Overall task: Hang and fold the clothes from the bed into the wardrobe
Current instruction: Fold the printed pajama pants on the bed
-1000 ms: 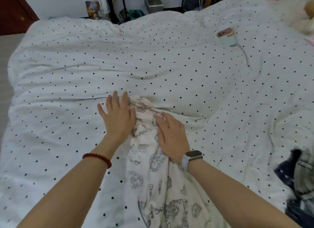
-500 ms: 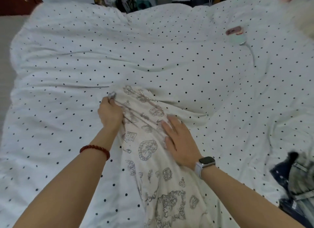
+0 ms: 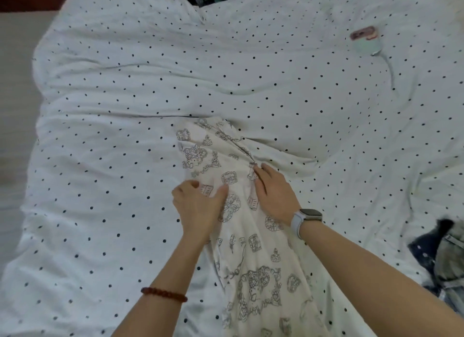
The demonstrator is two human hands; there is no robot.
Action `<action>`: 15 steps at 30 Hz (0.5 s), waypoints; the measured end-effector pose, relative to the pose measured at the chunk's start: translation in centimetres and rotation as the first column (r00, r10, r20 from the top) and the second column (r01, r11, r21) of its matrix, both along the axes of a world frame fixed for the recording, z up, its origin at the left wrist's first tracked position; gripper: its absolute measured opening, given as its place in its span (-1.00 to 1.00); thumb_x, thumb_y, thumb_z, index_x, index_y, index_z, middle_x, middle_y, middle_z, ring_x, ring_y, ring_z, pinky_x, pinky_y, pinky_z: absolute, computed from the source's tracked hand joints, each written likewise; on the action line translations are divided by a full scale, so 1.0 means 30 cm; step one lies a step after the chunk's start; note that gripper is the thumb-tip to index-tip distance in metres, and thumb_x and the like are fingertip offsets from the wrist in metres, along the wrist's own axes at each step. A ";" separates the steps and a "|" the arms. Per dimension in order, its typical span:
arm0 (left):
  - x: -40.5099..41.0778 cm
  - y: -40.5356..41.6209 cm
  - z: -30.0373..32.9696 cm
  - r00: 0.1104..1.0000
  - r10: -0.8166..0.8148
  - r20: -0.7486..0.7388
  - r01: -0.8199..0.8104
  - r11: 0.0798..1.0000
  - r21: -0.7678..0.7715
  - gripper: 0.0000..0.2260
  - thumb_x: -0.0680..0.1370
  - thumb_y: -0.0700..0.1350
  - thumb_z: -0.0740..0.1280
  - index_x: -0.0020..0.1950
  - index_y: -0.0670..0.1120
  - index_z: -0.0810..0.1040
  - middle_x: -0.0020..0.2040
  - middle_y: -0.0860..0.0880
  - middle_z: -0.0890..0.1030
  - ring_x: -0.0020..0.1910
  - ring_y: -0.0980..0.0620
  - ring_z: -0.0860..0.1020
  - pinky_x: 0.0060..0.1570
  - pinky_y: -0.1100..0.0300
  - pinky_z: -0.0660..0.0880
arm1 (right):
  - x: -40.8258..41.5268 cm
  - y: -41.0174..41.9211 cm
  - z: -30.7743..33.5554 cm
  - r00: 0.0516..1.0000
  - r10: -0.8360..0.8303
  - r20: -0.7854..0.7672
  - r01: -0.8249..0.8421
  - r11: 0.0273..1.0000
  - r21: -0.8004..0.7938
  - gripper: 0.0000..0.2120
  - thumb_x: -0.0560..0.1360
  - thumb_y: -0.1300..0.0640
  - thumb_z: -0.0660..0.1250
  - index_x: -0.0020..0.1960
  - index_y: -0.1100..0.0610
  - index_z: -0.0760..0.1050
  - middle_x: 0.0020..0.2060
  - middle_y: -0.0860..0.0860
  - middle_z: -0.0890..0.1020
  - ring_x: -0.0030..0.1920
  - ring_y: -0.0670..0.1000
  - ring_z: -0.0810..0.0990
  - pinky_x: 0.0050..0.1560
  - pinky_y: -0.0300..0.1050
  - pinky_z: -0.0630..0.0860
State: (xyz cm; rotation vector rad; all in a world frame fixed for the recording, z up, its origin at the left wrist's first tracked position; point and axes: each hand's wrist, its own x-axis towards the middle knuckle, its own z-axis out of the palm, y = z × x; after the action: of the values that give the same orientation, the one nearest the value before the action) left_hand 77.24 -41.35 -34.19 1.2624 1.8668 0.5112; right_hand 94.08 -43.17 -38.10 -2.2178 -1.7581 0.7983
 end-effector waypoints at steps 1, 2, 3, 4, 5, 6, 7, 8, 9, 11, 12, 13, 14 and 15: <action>-0.004 -0.004 -0.020 0.999 -0.018 -0.030 0.018 1.000 -0.018 -0.55 0.44 0.02 0.41 0.21 -0.19 0.42 0.26 -0.14 0.30 0.26 -0.09 0.32 0.16 0.13 0.31 | 0.005 0.010 -0.006 0.999 -0.004 -0.039 0.005 1.000 0.029 -0.55 0.61 -0.04 -0.03 0.43 0.10 0.28 0.41 0.09 0.32 0.39 0.12 0.28 0.32 0.11 0.32; -0.009 0.003 -0.036 0.999 -0.028 -0.046 0.028 0.999 -0.016 -0.67 0.46 -0.02 0.38 0.12 -0.19 0.48 0.23 -0.16 0.35 0.20 -0.11 0.39 0.11 0.12 0.36 | 0.009 0.023 -0.010 0.996 -0.026 -0.086 0.030 0.999 0.046 -0.54 0.59 -0.07 -0.04 0.36 0.11 0.35 0.33 0.08 0.41 0.31 0.12 0.36 0.25 0.11 0.37; -0.020 0.018 -0.044 0.999 -0.024 -0.041 0.024 1.000 -0.004 -0.79 0.48 -0.06 0.36 -0.01 -0.19 0.53 0.15 -0.17 0.44 0.09 -0.13 0.47 -0.01 0.12 0.42 | 0.009 0.039 -0.016 0.991 -0.047 -0.127 0.055 0.997 0.060 -0.55 0.56 -0.08 -0.04 0.28 0.12 0.40 0.23 0.09 0.48 0.22 0.12 0.42 0.19 0.08 0.41; -0.029 0.038 -0.043 1.000 -0.001 -0.015 0.001 1.000 0.007 -0.86 0.49 -0.10 0.34 -0.12 -0.17 0.53 0.00 -0.14 0.53 -0.04 -0.13 0.53 -0.17 0.15 0.44 | 0.005 0.066 -0.006 0.986 -0.075 -0.147 0.084 0.995 0.054 -0.61 0.56 -0.05 -0.01 0.20 0.13 0.42 0.12 0.09 0.51 0.13 0.10 0.45 0.13 0.03 0.42; -0.037 0.057 -0.038 1.000 0.022 0.020 -0.021 1.000 -0.006 -0.88 0.49 -0.12 0.34 -0.19 -0.15 0.51 -0.16 -0.07 0.55 -0.15 -0.11 0.54 -0.30 0.20 0.40 | 0.002 0.092 0.005 0.980 -0.100 -0.172 0.111 0.992 0.052 -0.69 0.57 -0.01 0.03 0.15 0.12 0.41 0.04 0.10 0.52 0.05 0.08 0.45 0.08 -0.02 0.41; -0.043 0.081 -0.028 0.998 0.042 0.054 -0.041 0.999 -0.023 -0.89 0.50 -0.14 0.33 -0.19 -0.14 0.49 -0.26 0.00 0.51 -0.20 -0.06 0.51 -0.34 0.22 0.34 | -0.002 0.129 0.019 0.975 -0.118 -0.190 0.131 0.990 0.059 -0.74 0.59 0.03 0.05 0.15 0.10 0.41 0.02 0.11 0.54 0.03 0.09 0.46 0.07 -0.03 0.41; -0.050 0.103 -0.017 0.995 0.060 0.083 -0.057 0.998 -0.037 -0.92 0.51 -0.15 0.33 -0.14 -0.14 0.49 -0.28 0.03 0.49 -0.22 -0.02 0.49 -0.34 0.23 0.33 | -0.007 0.164 0.032 0.973 -0.118 -0.197 0.135 0.988 0.077 -0.72 0.60 0.06 0.07 0.22 0.12 0.41 0.05 0.14 0.55 0.06 0.11 0.48 0.11 -0.01 0.41; -0.056 0.127 -0.007 0.988 0.092 0.127 -0.087 0.995 -0.046 -0.91 0.52 -0.14 0.32 -0.07 -0.15 0.49 -0.26 0.04 0.48 -0.23 0.02 0.47 -0.31 0.23 0.34 | -0.015 0.200 0.051 0.974 -0.116 -0.195 0.135 0.987 0.086 -0.68 0.60 0.08 0.08 0.29 0.16 0.40 0.11 0.17 0.55 0.13 0.14 0.48 0.16 -0.01 0.41; -0.058 0.155 0.007 0.974 0.137 0.182 -0.130 0.990 -0.049 -0.84 0.52 -0.13 0.33 0.04 -0.17 0.48 -0.19 0.02 0.50 -0.21 0.05 0.46 -0.24 0.21 0.38 | -0.029 0.235 0.069 0.973 -0.111 -0.204 0.134 0.986 0.098 -0.65 0.61 0.08 0.10 0.33 0.20 0.38 0.16 0.18 0.53 0.18 0.15 0.47 0.18 -0.04 0.39; -0.061 0.225 0.016 0.921 0.240 0.308 -0.224 0.971 -0.088 -0.63 0.52 -0.06 0.35 0.25 -0.17 0.37 0.03 -0.04 0.47 -0.06 0.02 0.47 0.00 0.14 0.44 | -0.060 0.303 0.092 0.955 -0.144 -0.261 0.166 0.984 0.065 -0.61 0.60 0.04 0.13 0.36 0.21 0.35 0.19 0.16 0.52 0.21 0.12 0.47 0.18 -0.11 0.36; -0.063 0.264 0.006 0.894 0.281 0.348 -0.252 0.959 -0.127 -0.54 0.51 -0.03 0.36 0.31 -0.17 0.31 0.10 -0.07 0.45 0.02 -0.01 0.46 0.08 0.10 0.44 | -0.075 0.333 0.094 0.941 -0.181 -0.286 0.197 0.980 0.028 -0.59 0.59 0.02 0.14 0.36 0.21 0.35 0.19 0.15 0.53 0.22 0.11 0.47 0.17 -0.13 0.35; -0.057 0.297 0.004 0.892 0.287 0.350 -0.249 0.957 -0.149 -0.49 0.51 -0.01 0.37 0.35 -0.18 0.29 0.12 -0.09 0.44 0.06 -0.03 0.45 0.10 0.10 0.43 | -0.083 0.362 0.096 0.929 -0.213 -0.304 0.224 0.975 0.003 -0.61 0.58 0.02 0.16 0.33 0.22 0.39 0.17 0.14 0.54 0.20 0.11 0.47 0.14 -0.14 0.35; -0.052 0.321 -0.006 0.904 0.269 0.333 -0.227 0.961 -0.160 -0.50 0.51 0.01 0.36 0.33 -0.22 0.31 0.09 -0.10 0.45 0.06 -0.04 0.45 0.06 0.10 0.43 | -0.095 0.383 0.090 0.918 -0.237 -0.317 0.243 0.970 -0.019 -0.67 0.57 0.06 0.17 0.23 0.22 0.45 0.09 0.14 0.57 0.14 0.13 0.49 0.06 -0.16 0.37; -0.049 0.339 -0.013 0.926 0.232 0.297 -0.199 0.970 -0.137 -0.57 0.52 0.01 0.35 0.24 -0.25 0.41 0.02 -0.11 0.49 0.01 -0.05 0.48 -0.01 0.11 0.44 | -0.106 0.402 0.083 0.914 -0.246 -0.323 0.256 0.967 -0.015 -0.77 0.57 0.11 0.16 0.09 0.22 0.50 -0.05 0.14 0.59 0.02 0.13 0.51 -0.08 -0.18 0.35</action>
State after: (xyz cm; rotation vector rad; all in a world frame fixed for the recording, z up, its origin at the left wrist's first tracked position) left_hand 75.78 -31.19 -34.57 0.8545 1.7451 0.6795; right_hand 90.90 -31.10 -35.60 -2.0930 -1.2943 0.9999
